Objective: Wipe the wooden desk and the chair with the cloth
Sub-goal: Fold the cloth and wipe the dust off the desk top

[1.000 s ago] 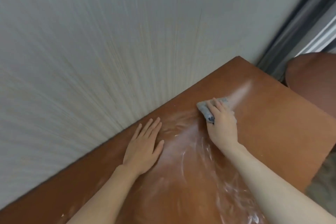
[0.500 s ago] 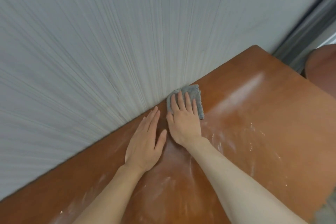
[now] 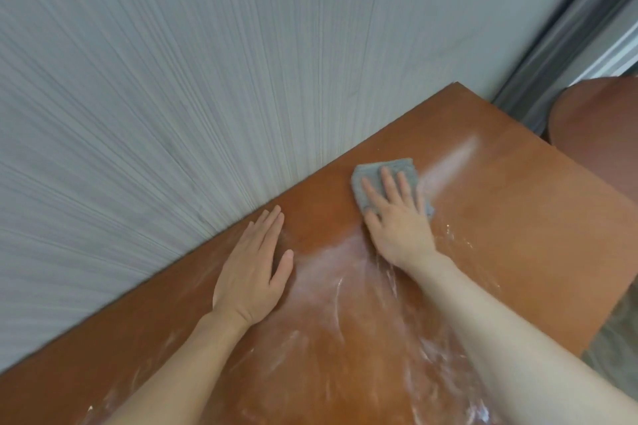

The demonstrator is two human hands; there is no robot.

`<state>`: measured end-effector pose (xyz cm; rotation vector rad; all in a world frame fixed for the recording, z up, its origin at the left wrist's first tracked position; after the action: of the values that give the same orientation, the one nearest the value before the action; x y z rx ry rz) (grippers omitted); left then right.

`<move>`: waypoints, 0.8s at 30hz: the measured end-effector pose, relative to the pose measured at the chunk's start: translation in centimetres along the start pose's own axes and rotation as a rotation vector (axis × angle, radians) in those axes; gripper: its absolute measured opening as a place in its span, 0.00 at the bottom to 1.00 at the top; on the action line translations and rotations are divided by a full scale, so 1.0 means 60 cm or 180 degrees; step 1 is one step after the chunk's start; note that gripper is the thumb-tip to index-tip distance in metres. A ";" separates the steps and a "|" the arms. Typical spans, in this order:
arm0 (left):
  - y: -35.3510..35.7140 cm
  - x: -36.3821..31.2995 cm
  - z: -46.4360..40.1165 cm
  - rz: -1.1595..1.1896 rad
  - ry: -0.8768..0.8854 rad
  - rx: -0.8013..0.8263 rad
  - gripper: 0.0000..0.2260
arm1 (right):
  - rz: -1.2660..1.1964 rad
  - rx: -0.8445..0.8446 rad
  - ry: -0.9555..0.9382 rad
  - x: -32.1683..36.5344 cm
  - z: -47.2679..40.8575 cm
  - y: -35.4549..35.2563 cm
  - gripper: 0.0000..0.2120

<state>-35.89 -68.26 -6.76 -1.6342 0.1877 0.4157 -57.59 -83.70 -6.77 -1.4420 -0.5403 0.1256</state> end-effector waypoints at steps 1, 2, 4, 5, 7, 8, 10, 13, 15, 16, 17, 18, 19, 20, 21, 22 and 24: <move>0.000 -0.001 0.000 0.0016 -0.0010 0.0005 0.31 | 0.0031 -0.0040 0.0204 -0.029 -0.005 -0.008 0.27; -0.001 -0.002 -0.001 0.0026 -0.0017 0.0009 0.31 | 0.0027 -0.0051 0.0374 -0.050 -0.009 -0.014 0.27; 0.000 0.000 -0.002 0.0024 -0.0027 0.0020 0.31 | -0.0013 -0.0046 0.0574 -0.059 -0.016 -0.014 0.27; 0.001 0.001 -0.002 0.0028 -0.0023 0.0033 0.31 | -0.0030 -0.0057 0.0606 -0.047 -0.018 -0.012 0.27; 0.002 0.001 -0.002 0.0073 0.0000 0.0055 0.32 | -0.0060 -0.0072 0.0494 0.001 -0.012 -0.006 0.28; 0.003 0.002 -0.002 0.0104 0.0011 0.0054 0.32 | -0.0063 -0.0045 0.0316 0.036 -0.002 0.001 0.28; 0.003 0.004 -0.004 0.0170 0.0025 0.0045 0.33 | -0.0093 0.0065 -0.0165 0.123 0.035 0.023 0.30; -0.005 0.007 -0.002 0.0441 -0.0157 -0.0037 0.32 | -0.0147 0.0235 -0.0692 0.237 0.103 0.059 0.32; -0.011 0.009 0.004 0.0635 -0.0316 -0.0037 0.31 | -0.0103 0.0308 -0.0821 0.259 0.132 0.071 0.31; -0.013 0.007 0.007 0.0617 -0.0299 -0.0013 0.32 | -0.0071 0.0284 -0.0849 0.251 0.139 0.069 0.30; -0.013 0.006 0.008 0.0522 -0.0222 -0.0009 0.32 | -0.0038 0.0230 -0.0823 0.232 0.142 0.064 0.29; -0.012 0.004 0.007 0.0389 -0.0092 -0.0024 0.34 | -0.0016 0.0172 -0.0724 0.207 0.141 0.058 0.29; -0.010 0.004 0.005 0.0262 0.0049 -0.0033 0.35 | -0.0003 0.0107 -0.0552 0.176 0.138 0.050 0.29; -0.007 0.003 0.003 0.0157 0.0151 -0.0018 0.35 | 0.0019 0.0031 -0.0312 0.139 0.135 0.040 0.29; -0.002 0.002 0.002 0.0068 0.0218 0.0017 0.35 | 0.0062 -0.0059 -0.0025 0.096 0.133 0.030 0.29; 0.001 0.003 0.002 -0.0013 0.0256 0.0043 0.34 | 0.0107 -0.0135 0.0263 0.054 0.132 0.019 0.29; 0.002 0.001 0.004 -0.0142 0.0334 0.0087 0.34 | 0.0155 -0.0203 0.0823 -0.028 0.140 -0.002 0.29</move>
<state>-35.90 -68.05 -6.92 -1.6315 0.2341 0.2924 -62.64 -76.80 -6.88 -1.5069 -0.2998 -0.0400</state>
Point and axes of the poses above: each hand's wrist, its own z-axis away from the middle knuckle, its own y-axis out of the palm, x = y × z, the point moved 4 cm from there along -z, towards the middle knuckle, and after that the axes turned 4 degrees about -x, right-handed, at the moved point
